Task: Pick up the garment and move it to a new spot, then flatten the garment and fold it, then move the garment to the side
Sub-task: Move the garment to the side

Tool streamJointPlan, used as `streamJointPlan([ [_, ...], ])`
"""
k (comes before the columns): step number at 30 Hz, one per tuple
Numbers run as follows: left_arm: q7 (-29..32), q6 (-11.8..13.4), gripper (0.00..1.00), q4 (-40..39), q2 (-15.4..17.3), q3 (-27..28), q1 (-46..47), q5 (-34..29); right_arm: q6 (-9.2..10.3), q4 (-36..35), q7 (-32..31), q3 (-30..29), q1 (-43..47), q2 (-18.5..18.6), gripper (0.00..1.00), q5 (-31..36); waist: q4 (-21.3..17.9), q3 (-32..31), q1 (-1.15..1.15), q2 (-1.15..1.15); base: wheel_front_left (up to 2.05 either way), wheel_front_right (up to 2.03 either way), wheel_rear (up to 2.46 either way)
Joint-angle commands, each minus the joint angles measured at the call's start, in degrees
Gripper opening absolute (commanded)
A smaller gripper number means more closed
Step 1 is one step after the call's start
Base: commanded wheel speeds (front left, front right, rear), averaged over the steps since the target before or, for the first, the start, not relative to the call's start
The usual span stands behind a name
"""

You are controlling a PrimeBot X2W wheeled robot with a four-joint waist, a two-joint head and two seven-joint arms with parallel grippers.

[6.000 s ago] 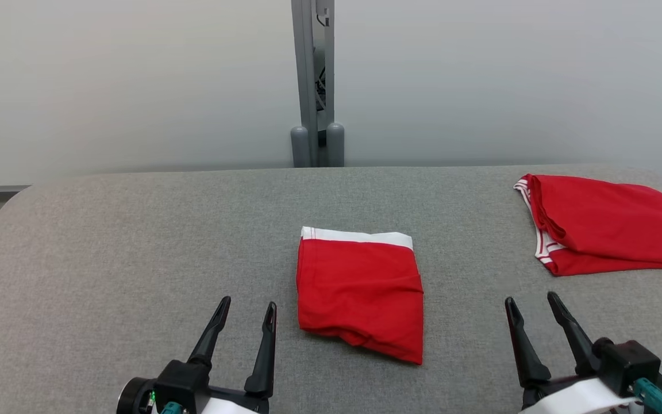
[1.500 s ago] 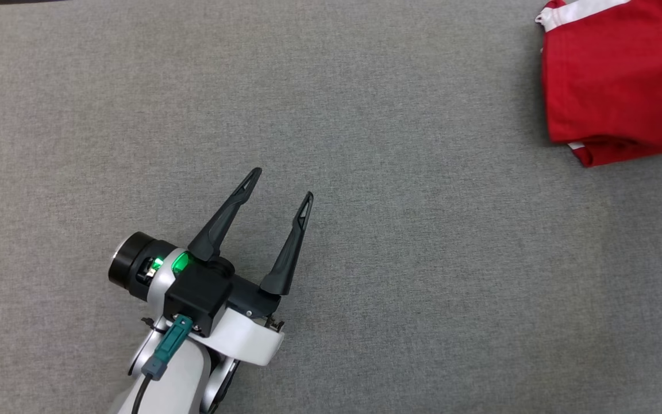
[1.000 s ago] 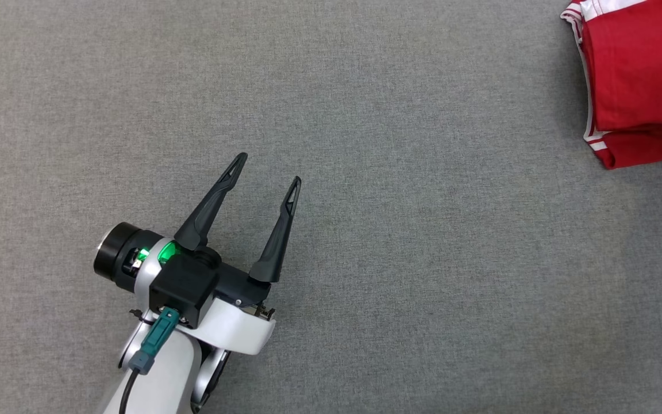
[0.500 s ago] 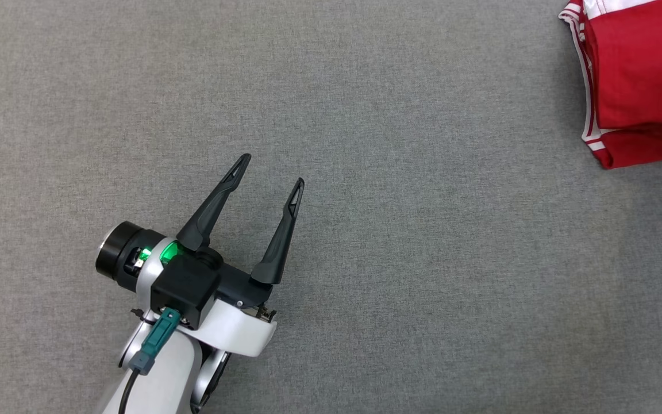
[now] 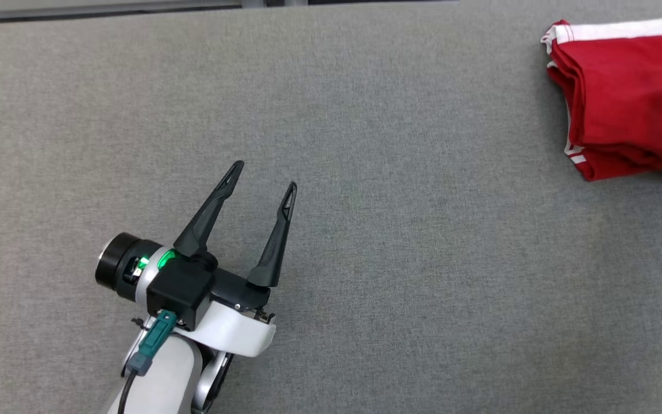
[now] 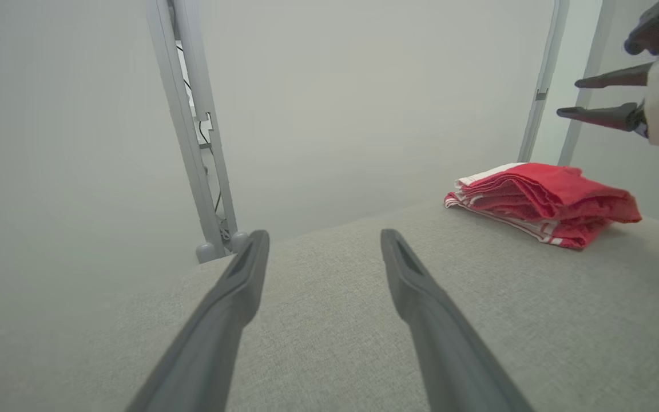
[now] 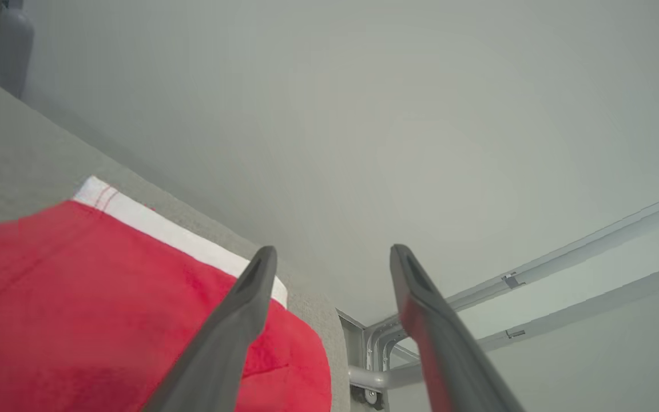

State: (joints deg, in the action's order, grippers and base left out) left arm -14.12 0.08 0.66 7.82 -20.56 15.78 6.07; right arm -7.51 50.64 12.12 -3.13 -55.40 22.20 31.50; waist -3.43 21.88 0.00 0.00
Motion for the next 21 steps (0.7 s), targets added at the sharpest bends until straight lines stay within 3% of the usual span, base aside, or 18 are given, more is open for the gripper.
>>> streamJointPlan([
  [1, 0.0, 0.6, 1.0, 0.4, -0.4, 0.6, -0.8, 1.2, 0.05, -0.2, 1.2, -2.3, 1.4, -2.0, 1.0, -2.4, 0.3, -1.6, 0.0, 0.0, 0.0, 0.0, 0.0],
  [6, -0.3, 2.4, 1.0, 1.2, -1.7, 2.1, -3.1, 3.9, 0.05, 0.1, 2.9, -6.5, 5.1, -8.4, 1.0, -10.5, 1.9, -5.6, 0.0, 0.0, 0.0, 0.0, 0.0],
  [11, -0.5, 4.2, 1.0, 2.1, -2.3, 3.7, -6.3, 6.2, 0.05, -6.0, 3.1, -3.7, 12.4, -13.2, 1.0, -20.5, 4.1, -10.2, 0.0, 0.0, 0.0, 0.0, 0.0],
  [17, -0.6, 5.5, 1.0, 3.6, -2.8, 5.8, -9.5, 9.1, 0.05, -14.8, 3.1, 2.3, 22.5, -15.3, 1.0, -29.2, 6.0, -14.6, 0.0, 0.0, 0.0, 0.0, 0.0],
  [21, -0.7, 6.0, 1.0, 4.9, -3.2, 6.9, -11.7, 11.1, 0.04, -24.7, 3.1, 4.2, 31.6, -15.5, 1.0, -33.3, 7.7, -17.8, 0.0, 0.0, 0.0, 0.0, 0.0],
])
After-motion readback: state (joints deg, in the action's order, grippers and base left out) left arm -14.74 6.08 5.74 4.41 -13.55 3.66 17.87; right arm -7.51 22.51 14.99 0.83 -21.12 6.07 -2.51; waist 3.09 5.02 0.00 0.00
